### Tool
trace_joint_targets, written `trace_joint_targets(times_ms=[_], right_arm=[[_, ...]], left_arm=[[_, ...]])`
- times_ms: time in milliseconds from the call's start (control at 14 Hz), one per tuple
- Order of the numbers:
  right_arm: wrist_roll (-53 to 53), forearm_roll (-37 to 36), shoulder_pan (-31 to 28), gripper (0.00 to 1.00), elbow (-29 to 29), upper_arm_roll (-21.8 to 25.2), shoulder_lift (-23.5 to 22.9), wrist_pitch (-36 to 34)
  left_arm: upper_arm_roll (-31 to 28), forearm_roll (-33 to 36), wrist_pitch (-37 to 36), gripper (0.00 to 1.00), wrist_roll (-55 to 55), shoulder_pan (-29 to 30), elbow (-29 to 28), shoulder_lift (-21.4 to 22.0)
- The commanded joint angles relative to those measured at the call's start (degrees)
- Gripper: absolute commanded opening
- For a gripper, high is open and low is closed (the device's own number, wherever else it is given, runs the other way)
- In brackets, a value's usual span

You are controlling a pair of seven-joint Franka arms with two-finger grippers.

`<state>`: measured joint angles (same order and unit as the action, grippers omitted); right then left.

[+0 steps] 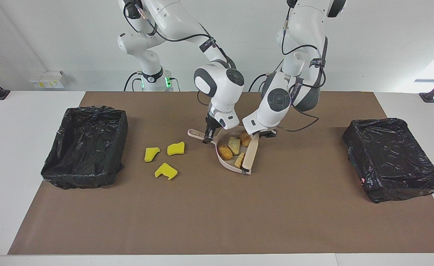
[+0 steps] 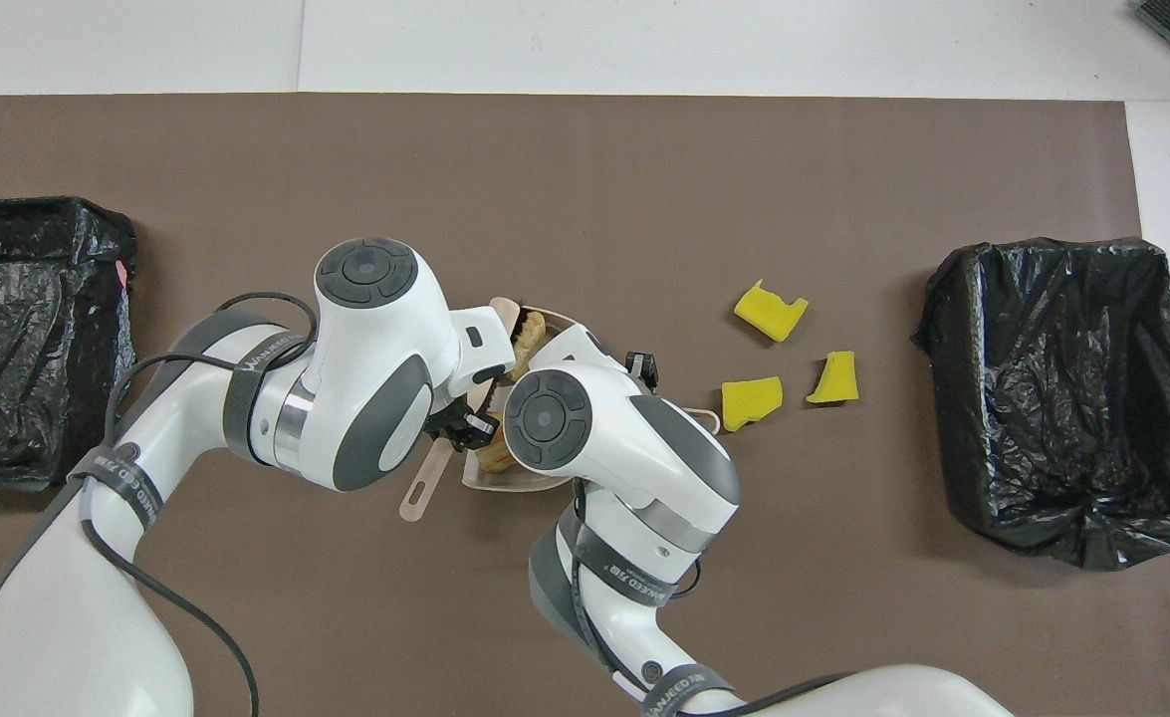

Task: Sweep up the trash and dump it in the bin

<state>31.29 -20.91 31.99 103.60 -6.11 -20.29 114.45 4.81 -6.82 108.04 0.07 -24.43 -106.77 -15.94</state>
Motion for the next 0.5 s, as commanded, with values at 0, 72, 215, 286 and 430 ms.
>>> trace_joint_targets(times_ms=[0,72,215,286,430], right_arm=[[-2.20,-0.54,-0.61,0.00,0.90,-0.31,0.77,-0.19],[-2.20,-0.54,-0.61,0.00,0.90,-0.31,0.77,-0.28],[-2.28,-0.54,-0.61,0.00,0.82,-0.31,0.77,-0.37],[-2.81,-0.54,-0.61,0.00,0.82,-0.40,0.86,-0.46],[-5.35,-0.54,-0.35,0.00,0.82,-0.31,0.86,-0.46]], left_arm=[[-0.77,-1.00,-1.17,0.00,1.07,1.22,0.07,1.18],[-0.86,-0.91,-0.56,0.00,3.16,2.53,-0.11,1.09],[-0.95,-0.91,-0.55,0.00,7.82,6.13,-0.20,0.83],[-0.95,-0.74,-0.72,0.00,8.62,6.67,-0.20,0.91],[-0.95,-0.47,-0.73,0.00,8.63,6.68,-0.46,1.00]])
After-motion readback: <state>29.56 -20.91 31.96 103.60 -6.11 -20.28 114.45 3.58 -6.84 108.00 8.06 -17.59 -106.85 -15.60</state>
